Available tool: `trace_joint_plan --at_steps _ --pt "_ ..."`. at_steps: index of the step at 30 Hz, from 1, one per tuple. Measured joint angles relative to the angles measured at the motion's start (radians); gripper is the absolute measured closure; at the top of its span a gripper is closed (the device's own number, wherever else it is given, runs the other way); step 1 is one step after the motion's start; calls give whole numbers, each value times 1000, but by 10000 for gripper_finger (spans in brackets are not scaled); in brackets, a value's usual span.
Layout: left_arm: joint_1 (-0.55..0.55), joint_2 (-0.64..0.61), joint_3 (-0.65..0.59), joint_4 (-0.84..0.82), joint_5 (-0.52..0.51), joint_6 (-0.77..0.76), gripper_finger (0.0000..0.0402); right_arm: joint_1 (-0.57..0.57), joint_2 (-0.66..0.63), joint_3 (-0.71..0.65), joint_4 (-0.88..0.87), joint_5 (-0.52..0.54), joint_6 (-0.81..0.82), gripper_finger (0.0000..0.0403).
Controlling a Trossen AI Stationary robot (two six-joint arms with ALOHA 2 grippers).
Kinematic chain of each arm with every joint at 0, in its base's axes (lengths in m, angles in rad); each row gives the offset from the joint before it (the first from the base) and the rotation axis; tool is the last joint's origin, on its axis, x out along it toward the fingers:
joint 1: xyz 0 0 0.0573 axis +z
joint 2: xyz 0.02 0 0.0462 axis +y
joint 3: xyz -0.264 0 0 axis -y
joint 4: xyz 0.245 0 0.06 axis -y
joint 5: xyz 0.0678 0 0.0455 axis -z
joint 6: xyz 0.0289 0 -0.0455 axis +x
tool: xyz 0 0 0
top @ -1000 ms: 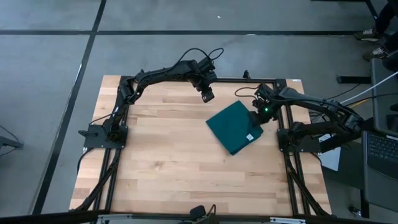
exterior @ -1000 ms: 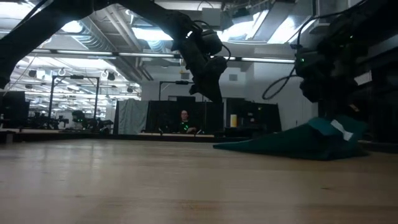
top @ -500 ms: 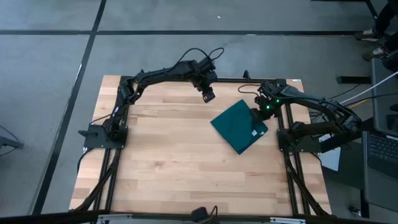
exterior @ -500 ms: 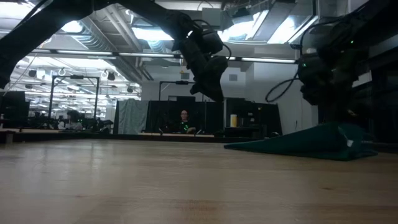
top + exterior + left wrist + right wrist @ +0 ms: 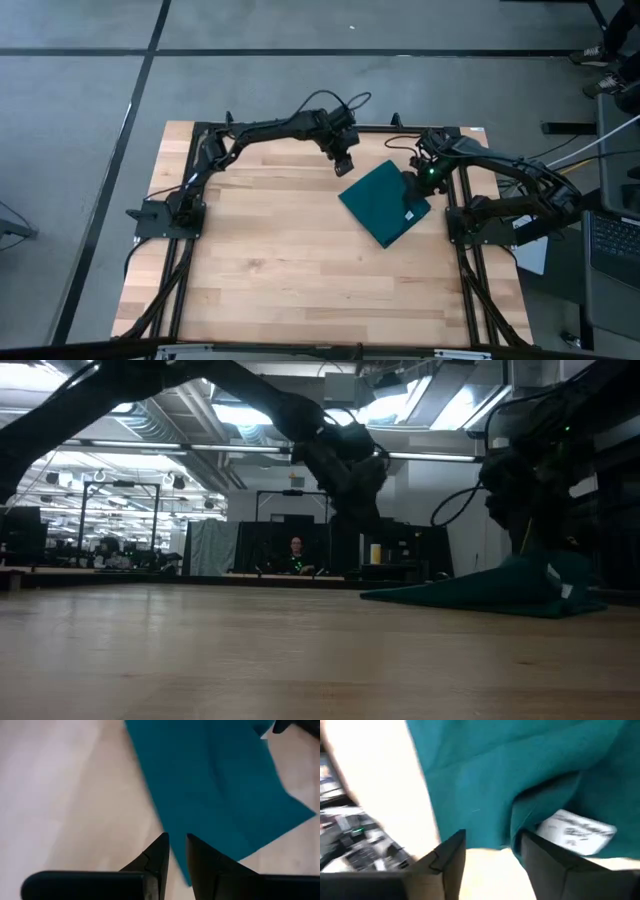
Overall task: Fold microfiber towels
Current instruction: Fold the black towel on the table
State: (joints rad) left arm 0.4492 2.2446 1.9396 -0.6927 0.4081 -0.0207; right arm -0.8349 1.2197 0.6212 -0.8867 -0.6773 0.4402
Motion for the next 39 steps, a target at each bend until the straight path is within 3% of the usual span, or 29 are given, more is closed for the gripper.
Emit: trace_joint_plan --at_steps 3,7,9,14,16,26,39 --pt "-18 28 0 72 38 -14 343 1 -23 13 -4 -71 27 201" --pt "-43 33 -1 187 60 -37 343 1 -70 110 -14 -68 71 189" --pt "-52 31 0 220 83 -53 343 1 -89 178 -44 -32 76 189" --pt "-60 69 0 243 137 -67 343 -2 -102 324 -174 174 16 202" --pt "-60 99 0 273 176 -73 343 -3 -103 340 -173 185 24 209" --pt "-61 158 0 438 265 -136 343 42 -101 205 -193 111 106 246" --pt "-42 287 4 490 324 -199 343 162 -101 25 -24 74 250 265"
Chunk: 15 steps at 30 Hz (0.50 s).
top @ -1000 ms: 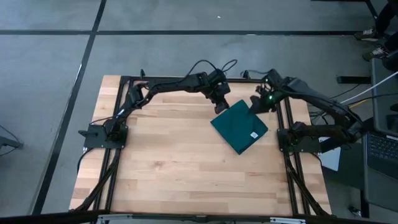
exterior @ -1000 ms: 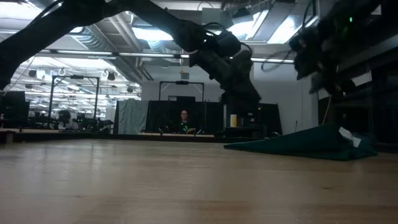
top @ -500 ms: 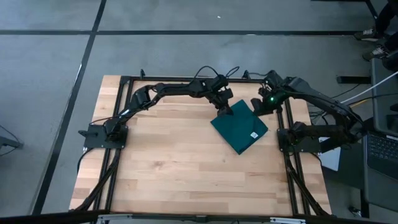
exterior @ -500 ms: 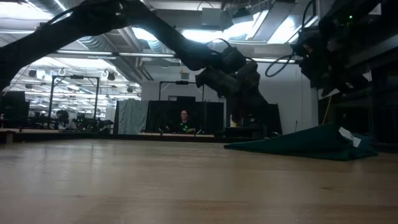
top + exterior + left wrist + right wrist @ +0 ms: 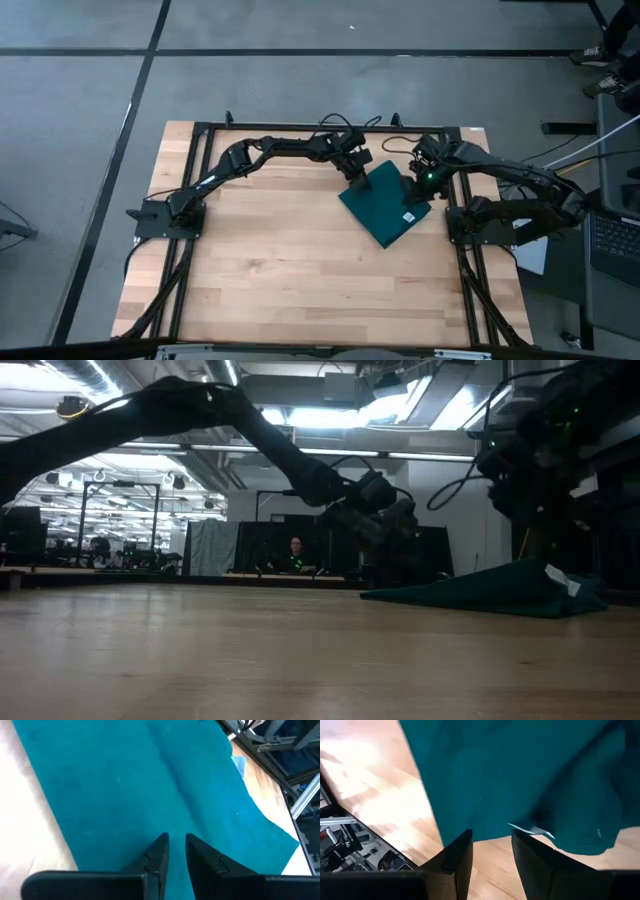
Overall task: Fold microfiber towels
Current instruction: Fold the black towel on the table
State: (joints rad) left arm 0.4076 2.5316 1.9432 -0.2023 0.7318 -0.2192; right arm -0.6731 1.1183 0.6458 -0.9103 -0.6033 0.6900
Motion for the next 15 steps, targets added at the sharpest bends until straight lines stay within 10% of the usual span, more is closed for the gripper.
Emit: trace_joint_plan --at_steps 15 --pt "3 7 -1 38 0 -30 343 6 1 -194 329 -4 176 262"
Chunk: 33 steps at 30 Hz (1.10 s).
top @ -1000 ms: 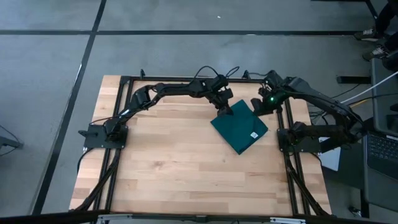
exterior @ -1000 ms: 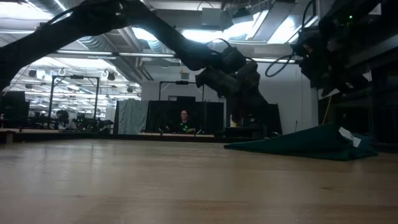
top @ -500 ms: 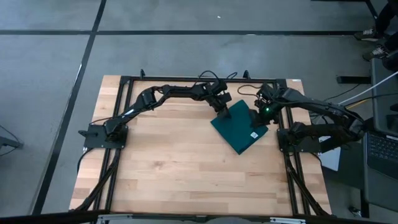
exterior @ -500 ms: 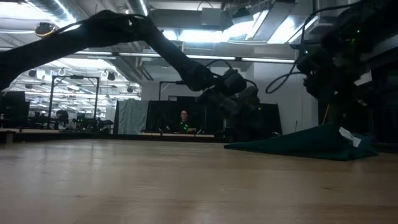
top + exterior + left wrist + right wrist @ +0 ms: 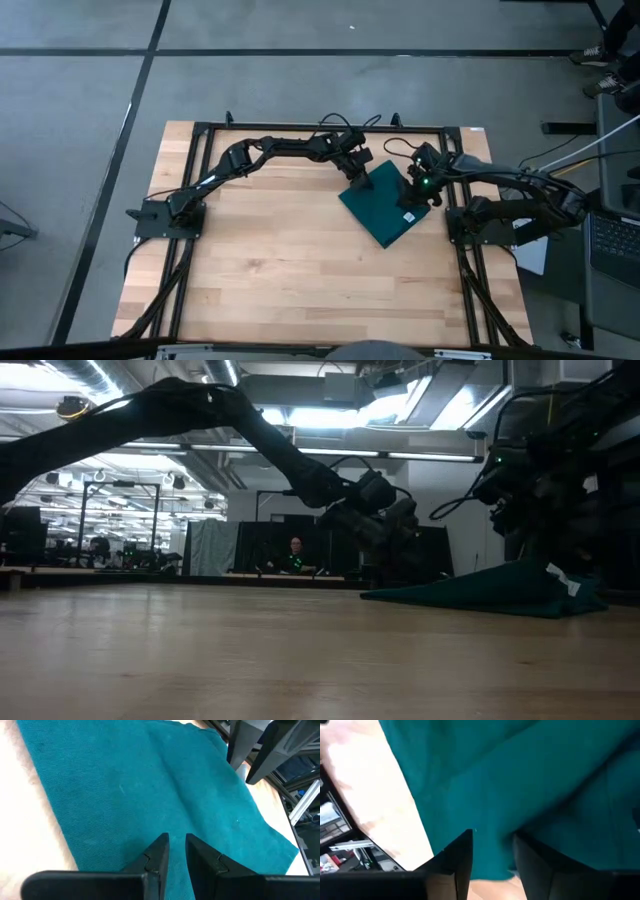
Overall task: Fold microfiber towels
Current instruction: Fold the black towel on the table
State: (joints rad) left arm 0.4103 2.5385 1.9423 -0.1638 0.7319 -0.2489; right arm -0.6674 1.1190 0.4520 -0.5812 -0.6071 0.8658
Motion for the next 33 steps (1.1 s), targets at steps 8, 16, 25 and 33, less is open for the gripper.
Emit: trace_joint_plan --at_steps 8,16,25,33 --pt "0 0 -2 6 0 0 343 0 31 -5 29 40 20 296" --pt "0 1 -2 10 0 0 343 0 55 -5 29 38 17 394" --pt "0 1 -2 5 0 8 343 -3 19 125 -219 45 -44 400" --pt "0 1 -2 3 0 13 343 -41 19 276 -758 264 -243 400"
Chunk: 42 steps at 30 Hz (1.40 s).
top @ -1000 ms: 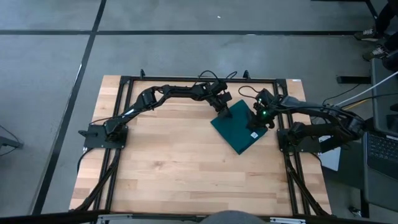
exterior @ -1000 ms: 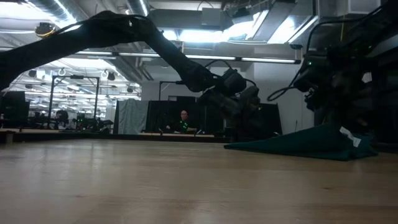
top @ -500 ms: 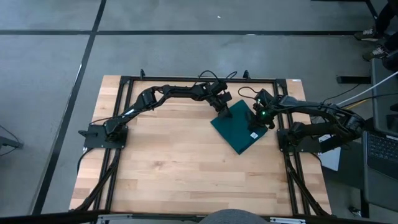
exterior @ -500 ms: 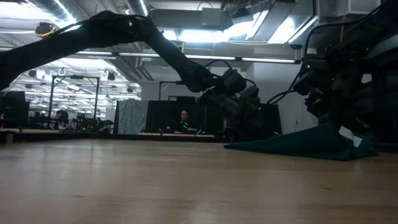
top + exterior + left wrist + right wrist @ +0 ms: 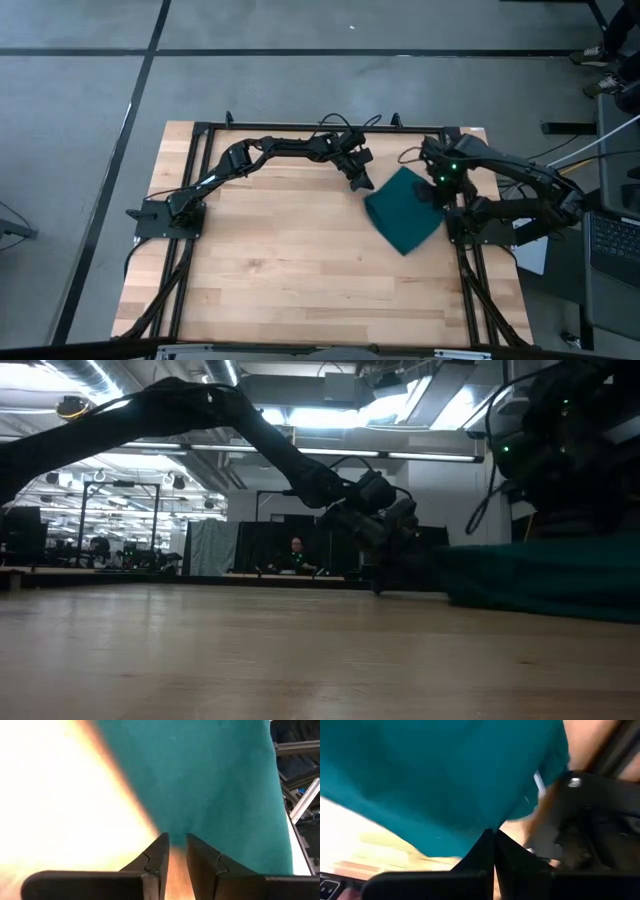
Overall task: Fold microfiber towels
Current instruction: Fold the black towel on the table
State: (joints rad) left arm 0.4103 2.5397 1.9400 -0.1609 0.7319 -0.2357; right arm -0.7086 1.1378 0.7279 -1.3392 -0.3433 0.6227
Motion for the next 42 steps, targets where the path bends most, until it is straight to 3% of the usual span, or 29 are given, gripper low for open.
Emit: trace_joint_plan --at_steps 3,5,12,20,26,36,42 --pt "0 0 0 -5 1 6 343 -7 2 37 -58 35 -29 388" --pt "0 0 0 -8 0 6 343 -9 2 52 -51 -6 -26 367" --pt "2 0 0 -23 5 24 343 -10 -4 107 142 -138 -7 258" --pt "55 -30 -4 -26 127 -76 343 -10 -6 165 158 -143 -25 167" --pt "27 -82 40 36 156 -48 343 -10 -6 178 176 -120 -37 175" --pt "-64 -74 38 -150 -65 86 343 -10 -6 178 204 -120 -67 239" --pt "-105 -46 41 -158 -81 64 343 -10 -6 178 216 -120 -82 265"
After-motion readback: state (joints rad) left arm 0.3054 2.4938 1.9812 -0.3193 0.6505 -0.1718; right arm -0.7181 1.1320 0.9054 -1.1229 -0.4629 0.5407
